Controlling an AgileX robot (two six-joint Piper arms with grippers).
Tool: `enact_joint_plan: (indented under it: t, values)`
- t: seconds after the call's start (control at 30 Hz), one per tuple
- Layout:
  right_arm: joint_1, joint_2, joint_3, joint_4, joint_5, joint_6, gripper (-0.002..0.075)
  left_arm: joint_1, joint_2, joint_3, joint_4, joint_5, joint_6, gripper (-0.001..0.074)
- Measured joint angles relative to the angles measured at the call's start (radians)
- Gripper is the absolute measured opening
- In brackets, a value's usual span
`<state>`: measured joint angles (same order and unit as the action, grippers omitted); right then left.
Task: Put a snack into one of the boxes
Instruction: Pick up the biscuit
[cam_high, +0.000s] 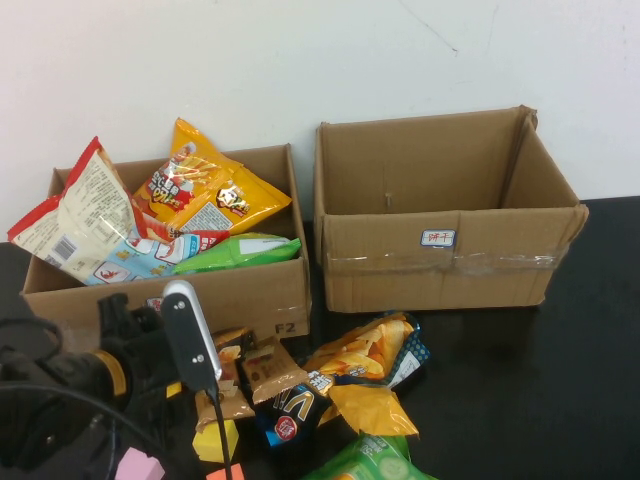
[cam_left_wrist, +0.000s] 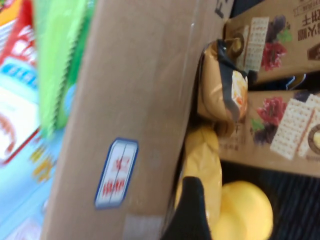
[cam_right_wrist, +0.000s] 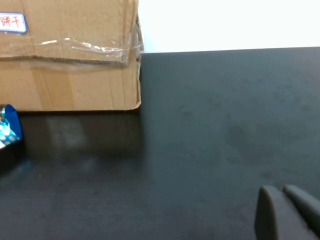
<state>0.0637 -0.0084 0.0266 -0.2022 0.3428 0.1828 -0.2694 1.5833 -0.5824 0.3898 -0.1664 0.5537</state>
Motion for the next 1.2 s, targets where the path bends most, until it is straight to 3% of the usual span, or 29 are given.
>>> enact_joint_plan:
  t: [0.23, 1.2]
  values:
    - [0.0, 0.0, 0.0, 0.0, 0.0, 0.0, -0.0001, 0.018, 0.142, -0.012, 0.025, -0.115, 0.057, 0.0544]
    - [0.0, 0.0, 0.0, 0.0, 0.0, 0.0, -0.0001, 0.105, 0.402, -0.195, 0.025, -0.178, 0.104, 0.0542]
